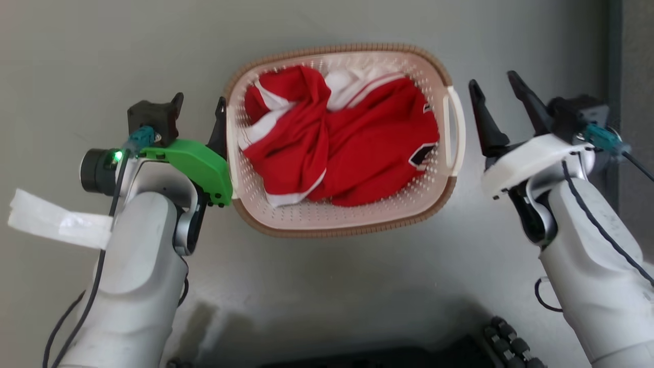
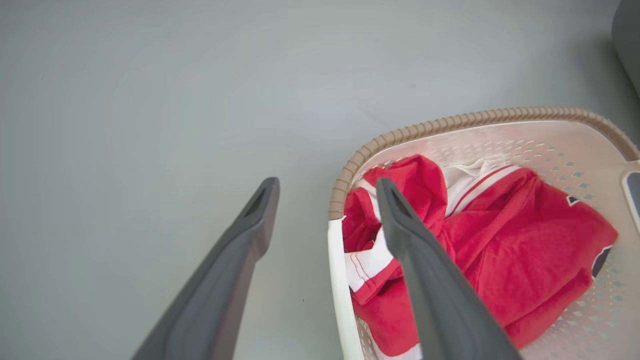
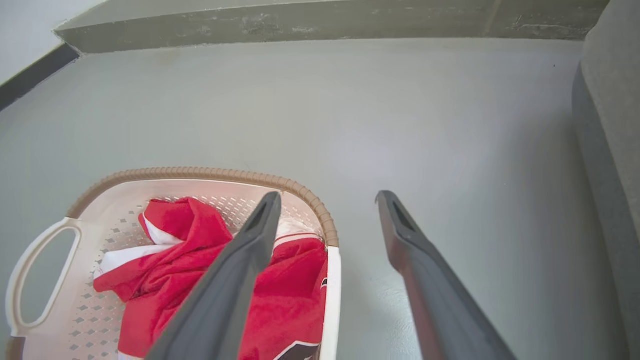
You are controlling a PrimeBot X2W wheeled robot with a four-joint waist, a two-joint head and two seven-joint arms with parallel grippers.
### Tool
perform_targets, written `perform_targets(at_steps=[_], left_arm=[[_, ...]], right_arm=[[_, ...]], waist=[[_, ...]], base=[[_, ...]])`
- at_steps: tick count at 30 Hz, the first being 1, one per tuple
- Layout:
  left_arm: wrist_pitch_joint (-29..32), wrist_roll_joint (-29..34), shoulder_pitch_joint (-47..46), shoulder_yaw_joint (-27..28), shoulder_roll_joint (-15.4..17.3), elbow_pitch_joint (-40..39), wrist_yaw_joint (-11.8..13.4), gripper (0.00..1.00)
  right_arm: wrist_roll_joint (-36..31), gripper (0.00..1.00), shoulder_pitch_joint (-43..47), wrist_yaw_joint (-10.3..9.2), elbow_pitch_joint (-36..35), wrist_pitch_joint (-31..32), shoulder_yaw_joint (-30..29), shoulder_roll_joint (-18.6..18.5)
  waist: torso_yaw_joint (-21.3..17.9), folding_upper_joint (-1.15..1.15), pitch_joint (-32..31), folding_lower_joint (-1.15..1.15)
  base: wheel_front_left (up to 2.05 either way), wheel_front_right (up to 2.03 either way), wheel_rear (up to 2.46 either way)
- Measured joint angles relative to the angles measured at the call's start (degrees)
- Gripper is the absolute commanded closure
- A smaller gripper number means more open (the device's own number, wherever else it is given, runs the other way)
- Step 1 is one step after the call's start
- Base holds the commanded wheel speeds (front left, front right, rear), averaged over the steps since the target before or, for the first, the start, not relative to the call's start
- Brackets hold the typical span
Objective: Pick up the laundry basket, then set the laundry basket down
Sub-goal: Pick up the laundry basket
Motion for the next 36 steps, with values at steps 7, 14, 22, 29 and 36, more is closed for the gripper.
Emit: perform_targets(at_steps=[7, 14, 22, 29, 36], left_arm=[[0.43, -0.19, -2.27, -0.05, -0.05, 6.25, -1.63, 0.00], [0.51, -0.33, -4.28, -0.10, -0.04, 10.78, -3.32, 0.00], [2.08, -2.43, -9.52, 0.00, -0.47, 16.04, -4.33, 0.86], [2.24, -3.77, -11.89, 0.10, -2.01, 19.18, -5.26, 1.00], [1.55, -4.10, -13.28, 0.08, -2.08, 21.64, -5.81, 1.00]], right_arm=[[-0.14, 0.00, -2.44, 0.56, 5.02, -0.08, 1.35, 0.99], [-0.14, 0.00, -4.12, 1.32, 9.15, -0.09, 2.90, 2.22], [-1.21, 0.52, -7.51, 2.05, 13.93, -0.02, 5.19, 2.24], [-0.90, 1.00, -9.09, 2.49, 17.20, 0.38, 5.83, 3.71], [0.23, 1.00, -10.65, 2.72, 19.51, -0.15, 5.95, 3.80]], waist=[[-0.76, 0.00, 4.73, 0.00], [-1.57, 0.00, 7.54, 0.00], [-1.79, 0.00, 10.36, 0.00], [-1.58, 0.00, 11.03, 0.00], [-1.64, 0.00, 10.93, 0.00]], base=[[0.00, 0.00, 0.00], [0.00, 0.00, 0.00], [0.00, 0.00, 0.00], [0.00, 0.00, 0.00], [0.00, 0.00, 0.00]])
